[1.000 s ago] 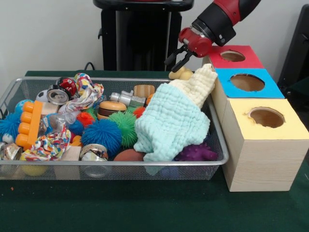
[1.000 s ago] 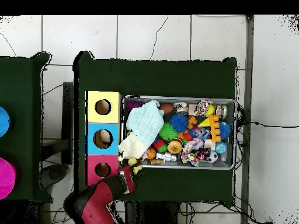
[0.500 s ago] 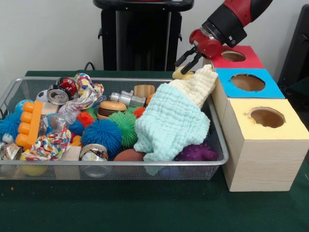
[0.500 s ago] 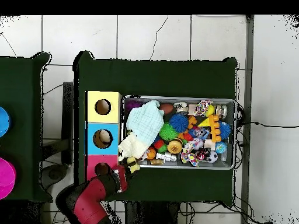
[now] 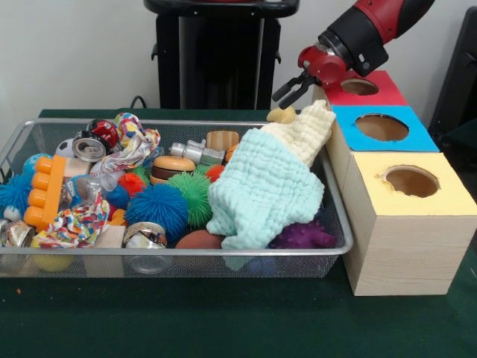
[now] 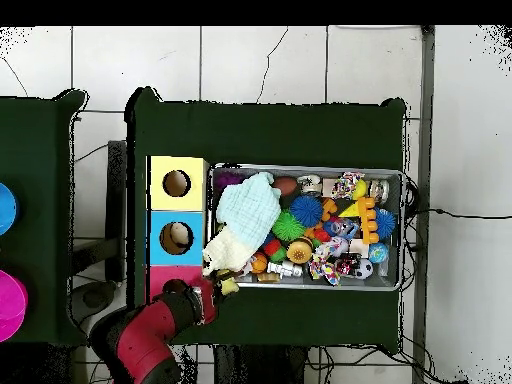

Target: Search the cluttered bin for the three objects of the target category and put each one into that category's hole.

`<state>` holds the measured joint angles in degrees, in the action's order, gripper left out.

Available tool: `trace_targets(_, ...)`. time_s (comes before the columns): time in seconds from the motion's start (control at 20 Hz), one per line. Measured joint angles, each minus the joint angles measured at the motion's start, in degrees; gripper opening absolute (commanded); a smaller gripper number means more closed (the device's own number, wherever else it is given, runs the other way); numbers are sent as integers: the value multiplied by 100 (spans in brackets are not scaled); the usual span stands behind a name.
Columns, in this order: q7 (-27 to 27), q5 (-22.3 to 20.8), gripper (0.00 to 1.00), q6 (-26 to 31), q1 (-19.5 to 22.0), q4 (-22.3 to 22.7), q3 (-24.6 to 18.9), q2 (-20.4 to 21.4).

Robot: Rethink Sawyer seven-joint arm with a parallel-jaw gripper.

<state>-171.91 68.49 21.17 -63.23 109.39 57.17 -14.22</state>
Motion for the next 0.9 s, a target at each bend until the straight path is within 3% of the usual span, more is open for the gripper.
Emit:
trace_targets(0.2,-207,-161,100,0,-1,-138,143,-137)
trace_targets(0.9,-212,-338,100,36,31,-228,205,-153)
